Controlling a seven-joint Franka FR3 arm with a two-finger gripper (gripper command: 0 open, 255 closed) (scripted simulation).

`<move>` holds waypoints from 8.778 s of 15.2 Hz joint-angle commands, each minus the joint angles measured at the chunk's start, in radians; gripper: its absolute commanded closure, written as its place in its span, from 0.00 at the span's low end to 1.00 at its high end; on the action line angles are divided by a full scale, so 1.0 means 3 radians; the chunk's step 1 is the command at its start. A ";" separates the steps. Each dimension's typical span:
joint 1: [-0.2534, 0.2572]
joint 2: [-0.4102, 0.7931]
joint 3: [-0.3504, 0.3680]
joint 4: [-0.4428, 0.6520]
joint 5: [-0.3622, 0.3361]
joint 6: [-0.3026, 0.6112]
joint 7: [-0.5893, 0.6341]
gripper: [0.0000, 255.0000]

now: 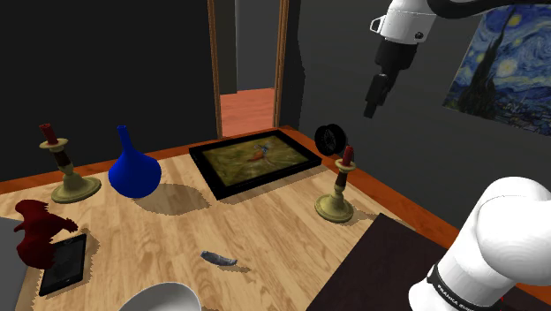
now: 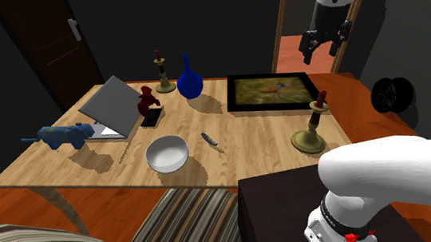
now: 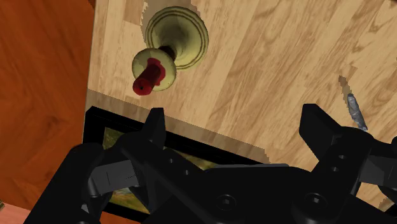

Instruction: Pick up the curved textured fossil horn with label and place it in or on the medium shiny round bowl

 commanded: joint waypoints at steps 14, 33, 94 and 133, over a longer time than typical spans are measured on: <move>0.0302 0.0955 0.0494 -0.0280 0.0132 0.1086 0.0351 0.00; 0.0619 0.3091 0.1099 0.0409 -0.0476 0.2199 0.1152 0.00; 0.1043 0.4143 0.1181 0.1523 -0.0861 0.1873 0.1349 1.00; 0.2148 0.5250 0.1315 0.3005 -0.1048 0.1275 0.2341 1.00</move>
